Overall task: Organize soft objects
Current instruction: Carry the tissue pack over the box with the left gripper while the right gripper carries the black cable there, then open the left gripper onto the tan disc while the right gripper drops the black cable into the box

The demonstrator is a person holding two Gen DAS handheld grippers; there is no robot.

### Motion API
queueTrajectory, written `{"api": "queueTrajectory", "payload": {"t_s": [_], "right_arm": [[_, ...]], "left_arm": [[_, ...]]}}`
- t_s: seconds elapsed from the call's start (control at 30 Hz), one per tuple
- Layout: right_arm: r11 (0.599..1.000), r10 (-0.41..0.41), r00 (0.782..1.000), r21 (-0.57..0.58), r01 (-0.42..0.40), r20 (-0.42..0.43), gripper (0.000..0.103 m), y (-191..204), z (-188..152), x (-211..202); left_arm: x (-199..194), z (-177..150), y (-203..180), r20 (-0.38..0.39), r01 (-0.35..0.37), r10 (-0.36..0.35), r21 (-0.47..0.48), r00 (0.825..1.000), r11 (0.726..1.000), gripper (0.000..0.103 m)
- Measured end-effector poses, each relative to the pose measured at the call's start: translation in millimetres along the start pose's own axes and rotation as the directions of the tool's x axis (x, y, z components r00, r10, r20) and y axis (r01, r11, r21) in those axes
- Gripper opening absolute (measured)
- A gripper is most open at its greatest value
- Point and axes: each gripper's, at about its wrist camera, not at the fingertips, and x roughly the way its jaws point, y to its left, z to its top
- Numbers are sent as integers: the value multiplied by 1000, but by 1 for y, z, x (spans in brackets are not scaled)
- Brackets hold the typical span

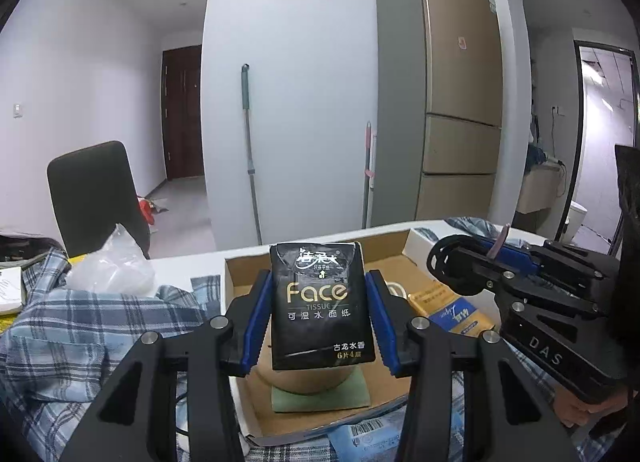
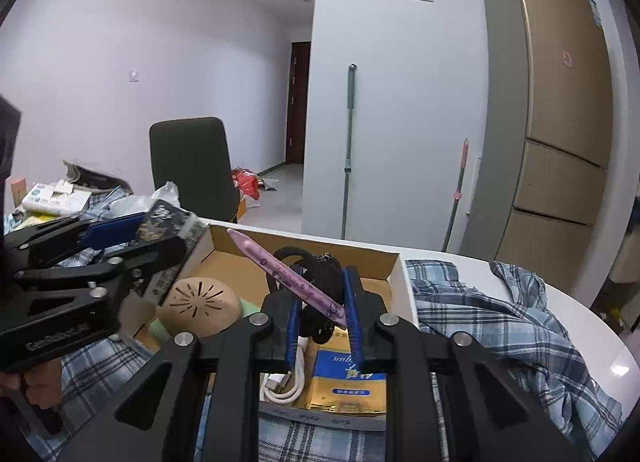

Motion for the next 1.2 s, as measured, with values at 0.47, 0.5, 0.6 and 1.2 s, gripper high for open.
{"api": "queueTrajectory", "payload": {"t_s": [0.47, 0.5, 0.6, 1.2], "right_arm": [[1000, 2, 1000, 2, -2, 7, 19, 1, -1, -1], [1000, 1, 1000, 5, -1, 6, 19, 1, -1, -1], [1000, 1, 1000, 12, -1, -5, 25, -1, -1, 2], [999, -40, 999, -2, 40, 34, 66, 0, 9, -10]], "left_arm": [[-2, -2, -1, 8, -19, 19, -11, 1000, 1000, 64], [-3, -2, -1, 11, -25, 25, -13, 1000, 1000, 71], [-8, -2, 3, 30, -42, 43, -32, 999, 999, 88], [-29, 21, 9, 51, -55, 58, -62, 997, 997, 88]]}}
